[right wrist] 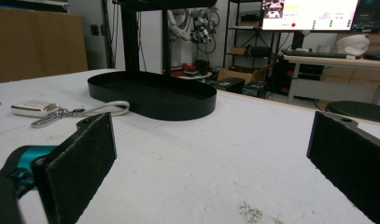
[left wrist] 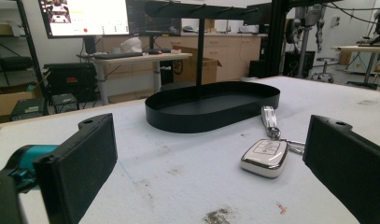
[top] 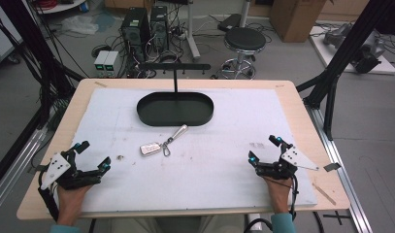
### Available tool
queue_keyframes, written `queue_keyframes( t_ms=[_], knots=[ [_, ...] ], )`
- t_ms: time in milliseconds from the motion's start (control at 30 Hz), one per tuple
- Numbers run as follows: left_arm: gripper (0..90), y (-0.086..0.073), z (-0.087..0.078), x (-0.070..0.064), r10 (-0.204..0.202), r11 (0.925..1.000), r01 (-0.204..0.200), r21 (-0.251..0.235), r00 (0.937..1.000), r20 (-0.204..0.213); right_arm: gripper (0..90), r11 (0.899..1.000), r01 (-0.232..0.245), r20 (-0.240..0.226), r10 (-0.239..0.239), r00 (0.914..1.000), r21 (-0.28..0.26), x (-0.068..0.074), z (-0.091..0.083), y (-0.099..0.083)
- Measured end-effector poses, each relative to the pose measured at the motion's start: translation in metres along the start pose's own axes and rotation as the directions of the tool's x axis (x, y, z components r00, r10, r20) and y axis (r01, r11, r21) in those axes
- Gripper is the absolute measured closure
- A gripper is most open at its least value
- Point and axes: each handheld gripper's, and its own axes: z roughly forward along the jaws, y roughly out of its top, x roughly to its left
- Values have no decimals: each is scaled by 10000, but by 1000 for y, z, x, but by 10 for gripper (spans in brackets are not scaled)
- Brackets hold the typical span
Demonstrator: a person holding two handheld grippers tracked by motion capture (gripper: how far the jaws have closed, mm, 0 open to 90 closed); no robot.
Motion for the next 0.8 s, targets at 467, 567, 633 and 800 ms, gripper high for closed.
queue_keyframes(
  t_ms=[467, 567, 633, 800],
  knots=[
    [34, 0, 0, 0, -25, 10000, 25, -1, 10000, -54, 7, 10000, 47, 46, -47, 10000, -61, 0, 0, 0],
    [34, 0, 0, 1, -55, 10000, 55, -2, 10000, -47, 6, 10000, 35, 48, -35, 10000, -34, 1, 0, 0],
    [34, 0, 0, 0, -56, 10000, 56, -19, 10000, -40, 6, 10000, 68, 48, -68, 10000, -49, 1, 0, 0],
    [34, 0, 0, 1, -149, 9999, 149, -28, 9999, -6, 6, 10000, 11, 37, -10, 10000, -54, 1, 0, 0]
  ],
)
